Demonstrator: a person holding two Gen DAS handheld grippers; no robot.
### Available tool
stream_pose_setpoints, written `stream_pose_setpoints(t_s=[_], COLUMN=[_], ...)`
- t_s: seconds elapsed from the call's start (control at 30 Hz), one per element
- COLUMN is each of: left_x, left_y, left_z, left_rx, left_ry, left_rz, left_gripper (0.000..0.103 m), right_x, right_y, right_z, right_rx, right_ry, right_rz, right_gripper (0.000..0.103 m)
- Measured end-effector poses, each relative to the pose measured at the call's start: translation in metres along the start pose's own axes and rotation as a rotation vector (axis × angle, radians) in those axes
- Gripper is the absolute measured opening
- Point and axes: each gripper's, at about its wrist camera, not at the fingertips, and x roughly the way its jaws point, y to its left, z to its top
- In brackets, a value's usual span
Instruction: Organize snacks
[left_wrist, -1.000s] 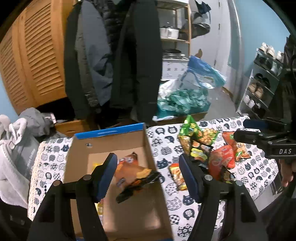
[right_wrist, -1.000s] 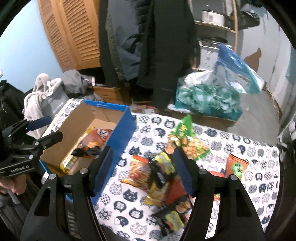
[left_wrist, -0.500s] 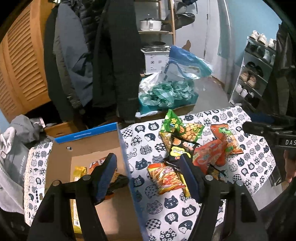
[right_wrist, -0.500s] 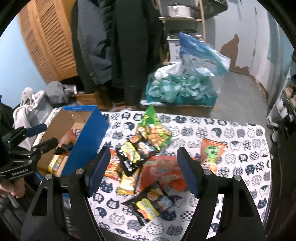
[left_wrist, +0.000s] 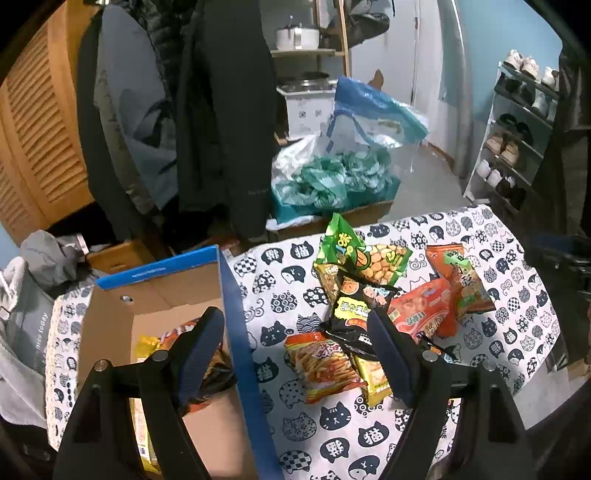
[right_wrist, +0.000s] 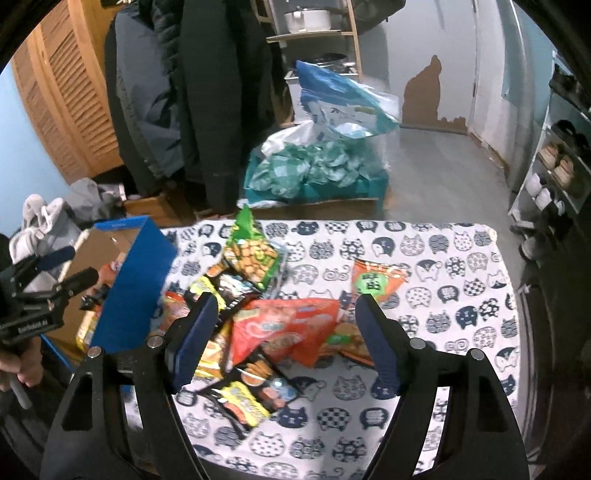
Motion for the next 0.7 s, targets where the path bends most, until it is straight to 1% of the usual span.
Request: stream_pose_setpoints(t_s=[0.3,0.4,0.53,0.7], left_x=[0.039,0.054,0.075,0.101], left_y=[-0.010,-0.020,-0.031,-0.038], left_z=[0.007,0.010,0.014,0.019], left_rx=[-0.014,0.012,0.054,0.070], left_ry=[0.088,0.115,0.127,0.161], left_rz=[-0.050,-0.057,-0.057,-0.084], left_gripper=[0.081,0.081,0.081,0.081], right_x=[0.014,0.023,0.041,0.061], right_y=[-0.036,-0.048,-0.062,-0.072], right_z=[-0.003,-0.002,0.002,0.003], right_rx=[0.039,0.060,0.058,0.060], right_ry=[0.036,0.056,0.094,0.130], right_rz=[-0.053,-0.059,-0.081,-0.092], right_gripper=[0.077,0.077,0.077,0.077])
